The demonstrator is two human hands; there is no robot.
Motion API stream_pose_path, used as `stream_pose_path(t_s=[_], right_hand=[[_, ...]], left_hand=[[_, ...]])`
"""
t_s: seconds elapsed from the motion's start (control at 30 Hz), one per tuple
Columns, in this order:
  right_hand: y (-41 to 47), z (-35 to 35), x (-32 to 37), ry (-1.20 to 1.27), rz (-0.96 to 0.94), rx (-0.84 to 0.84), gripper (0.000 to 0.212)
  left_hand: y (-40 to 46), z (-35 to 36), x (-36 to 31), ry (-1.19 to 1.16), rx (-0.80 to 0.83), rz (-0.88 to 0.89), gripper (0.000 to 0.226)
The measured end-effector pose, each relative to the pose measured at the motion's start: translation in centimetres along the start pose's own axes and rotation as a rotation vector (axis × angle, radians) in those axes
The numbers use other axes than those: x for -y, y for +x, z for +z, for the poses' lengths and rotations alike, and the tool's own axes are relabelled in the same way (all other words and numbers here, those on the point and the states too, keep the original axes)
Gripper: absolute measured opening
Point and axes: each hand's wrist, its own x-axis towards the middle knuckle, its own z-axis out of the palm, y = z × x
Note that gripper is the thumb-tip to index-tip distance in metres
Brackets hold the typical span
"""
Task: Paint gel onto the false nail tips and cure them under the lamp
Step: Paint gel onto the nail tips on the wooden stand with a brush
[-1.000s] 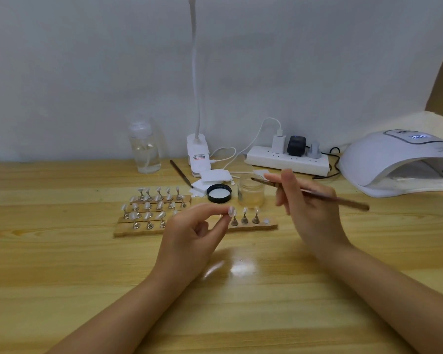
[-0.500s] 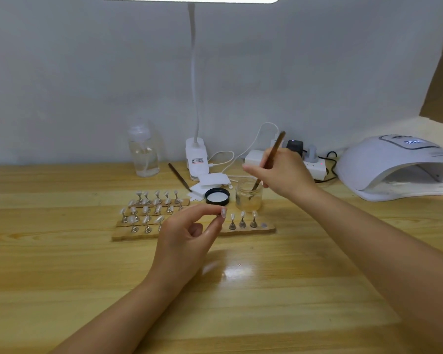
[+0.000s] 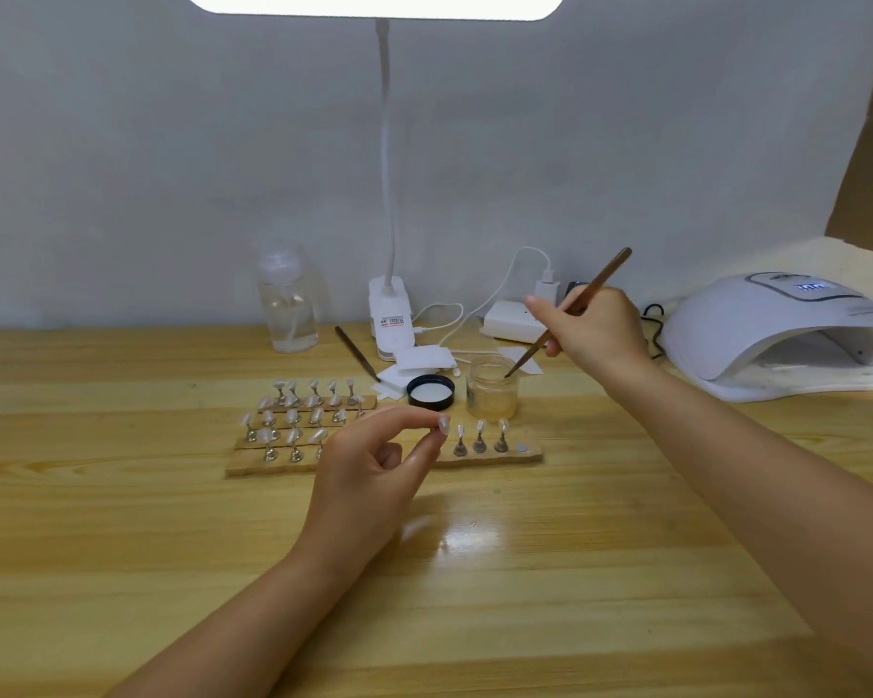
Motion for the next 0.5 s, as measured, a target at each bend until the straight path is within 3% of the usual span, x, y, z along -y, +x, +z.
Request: stream_pose_path(t_s=[0.3,0.4,0.5], right_hand=[[-0.5,-1.5,-0.1,-0.018,-0.11,-0.127,0.032],[-2.5,-1.7,0.7,0.123,-0.266,-0.175,0.031],[-5.9,-1.1,1.0,0.32,-0.412,-0.065,0.022]], left_hand=[[0.0,0.0,0.0,0.033,0.007,-0.016,0.023],[0.1,0.0,-0.1,0.021,0.014,-0.028,0.024],[0.1,0.0,-0.2,-0.003,0.026,-0.047,0.027]])
